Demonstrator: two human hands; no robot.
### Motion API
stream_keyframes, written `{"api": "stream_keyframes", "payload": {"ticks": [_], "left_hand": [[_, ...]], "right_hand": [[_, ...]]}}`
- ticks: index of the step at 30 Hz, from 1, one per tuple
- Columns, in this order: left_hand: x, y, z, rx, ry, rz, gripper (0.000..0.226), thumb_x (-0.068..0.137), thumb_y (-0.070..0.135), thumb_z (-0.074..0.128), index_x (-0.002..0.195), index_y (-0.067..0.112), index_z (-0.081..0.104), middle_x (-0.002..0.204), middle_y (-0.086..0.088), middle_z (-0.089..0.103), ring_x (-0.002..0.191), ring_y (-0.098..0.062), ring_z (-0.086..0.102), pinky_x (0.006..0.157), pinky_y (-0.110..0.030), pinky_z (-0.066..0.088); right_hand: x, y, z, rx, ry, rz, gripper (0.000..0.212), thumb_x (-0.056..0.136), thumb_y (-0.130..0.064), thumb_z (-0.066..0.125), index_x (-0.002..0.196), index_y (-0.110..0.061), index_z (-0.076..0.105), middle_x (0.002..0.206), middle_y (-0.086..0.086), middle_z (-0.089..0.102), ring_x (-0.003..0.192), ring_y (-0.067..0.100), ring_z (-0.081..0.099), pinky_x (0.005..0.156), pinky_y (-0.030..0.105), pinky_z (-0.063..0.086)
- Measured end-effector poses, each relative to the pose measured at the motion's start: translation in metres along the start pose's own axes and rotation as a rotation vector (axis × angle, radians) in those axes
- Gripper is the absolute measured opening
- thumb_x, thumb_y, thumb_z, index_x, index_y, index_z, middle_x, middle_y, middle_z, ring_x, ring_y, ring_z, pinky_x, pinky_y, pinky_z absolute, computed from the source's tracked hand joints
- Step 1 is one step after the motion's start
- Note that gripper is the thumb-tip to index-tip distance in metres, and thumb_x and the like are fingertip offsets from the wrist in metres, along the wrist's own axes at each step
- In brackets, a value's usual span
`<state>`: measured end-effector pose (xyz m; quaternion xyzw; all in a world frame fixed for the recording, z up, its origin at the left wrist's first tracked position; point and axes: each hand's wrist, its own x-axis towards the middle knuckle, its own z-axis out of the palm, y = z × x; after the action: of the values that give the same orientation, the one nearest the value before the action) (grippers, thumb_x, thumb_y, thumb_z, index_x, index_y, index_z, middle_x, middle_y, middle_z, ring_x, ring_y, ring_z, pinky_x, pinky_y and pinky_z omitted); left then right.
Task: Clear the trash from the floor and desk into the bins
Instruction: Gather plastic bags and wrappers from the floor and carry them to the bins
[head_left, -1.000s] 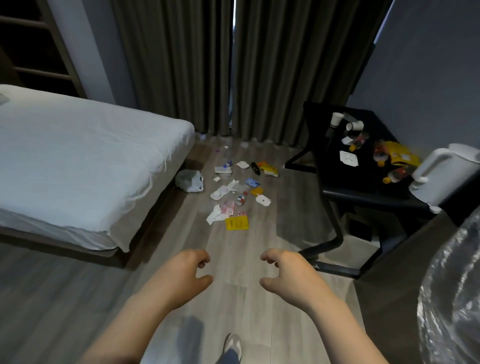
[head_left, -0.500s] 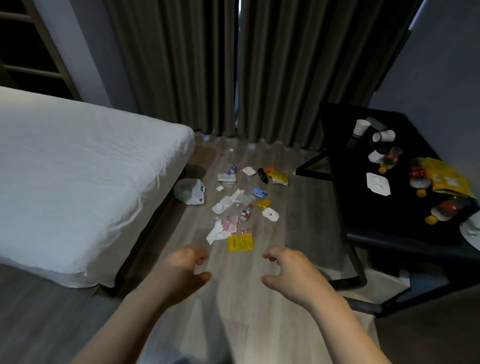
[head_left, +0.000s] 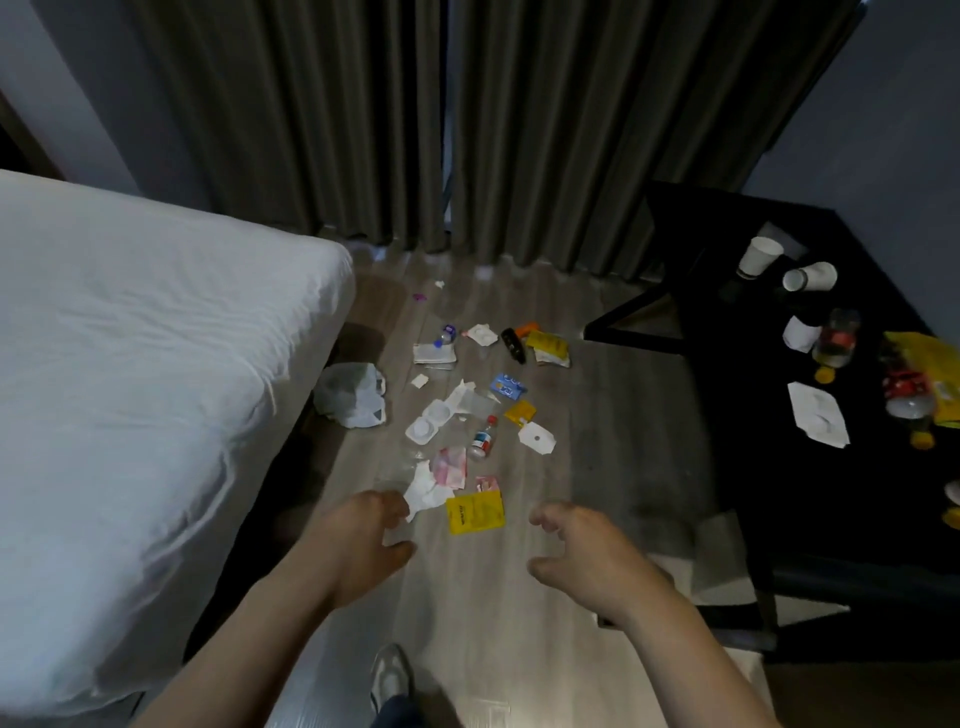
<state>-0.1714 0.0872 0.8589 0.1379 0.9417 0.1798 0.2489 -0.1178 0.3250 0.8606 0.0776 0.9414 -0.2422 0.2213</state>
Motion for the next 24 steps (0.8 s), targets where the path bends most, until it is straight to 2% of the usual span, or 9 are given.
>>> {"api": "stream_keyframes", "payload": {"ticks": [7,14,17,20,24], "left_hand": [[0.102,-0.021,-0.037,-0.027,-0.019,0.004,0.04,0.083,0.033,0.064,0.121,0.02,0.058,0.119,0.0,0.061,0.104,-0.017,0.061,0.087,-0.025,0.049],[0.195,-0.018,-0.047,-0.044,-0.007,-0.027,0.063,0.082,0.036,0.066,0.136,0.021,0.04,0.129,-0.003,0.053,0.112,-0.019,0.057,0.092,-0.028,0.047],[0.24,-0.019,-0.042,-0.01,-0.012,-0.042,0.062,0.081,0.038,0.067,0.134,0.022,0.041,0.127,-0.003,0.054,0.109,-0.018,0.057,0.09,-0.027,0.048],[0.292,-0.025,-0.025,0.004,-0.039,-0.077,0.064,0.082,0.042,0.066,0.137,0.023,0.039,0.13,-0.002,0.053,0.113,-0.018,0.056,0.093,-0.028,0.048],[0.365,-0.043,0.011,-0.002,-0.113,-0.089,0.064,0.082,0.042,0.065,0.137,0.021,0.039,0.131,-0.005,0.052,0.116,-0.021,0.055,0.095,-0.03,0.047]], "right_hand": [[0.082,-0.009,-0.02,0.028,-0.011,0.068,0.052,0.079,-0.032,0.068,0.129,-0.026,0.053,0.128,-0.003,0.057,0.116,0.013,0.054,0.089,0.021,0.042],[0.179,0.012,-0.045,0.039,-0.058,0.085,0.052,0.08,-0.032,0.067,0.129,-0.026,0.052,0.126,-0.002,0.057,0.115,0.014,0.053,0.091,0.023,0.042],[0.226,0.029,-0.053,0.054,-0.071,0.069,0.043,0.08,-0.028,0.068,0.121,-0.024,0.057,0.12,0.0,0.061,0.109,0.017,0.057,0.09,0.028,0.048],[0.278,0.05,-0.055,0.059,-0.103,0.065,0.036,0.084,-0.024,0.065,0.119,-0.02,0.057,0.119,0.002,0.06,0.108,0.017,0.057,0.089,0.027,0.046],[0.347,0.084,-0.034,0.065,-0.116,0.081,0.044,0.083,-0.028,0.065,0.125,-0.022,0.052,0.125,0.003,0.056,0.114,0.017,0.053,0.094,0.027,0.044]]}}
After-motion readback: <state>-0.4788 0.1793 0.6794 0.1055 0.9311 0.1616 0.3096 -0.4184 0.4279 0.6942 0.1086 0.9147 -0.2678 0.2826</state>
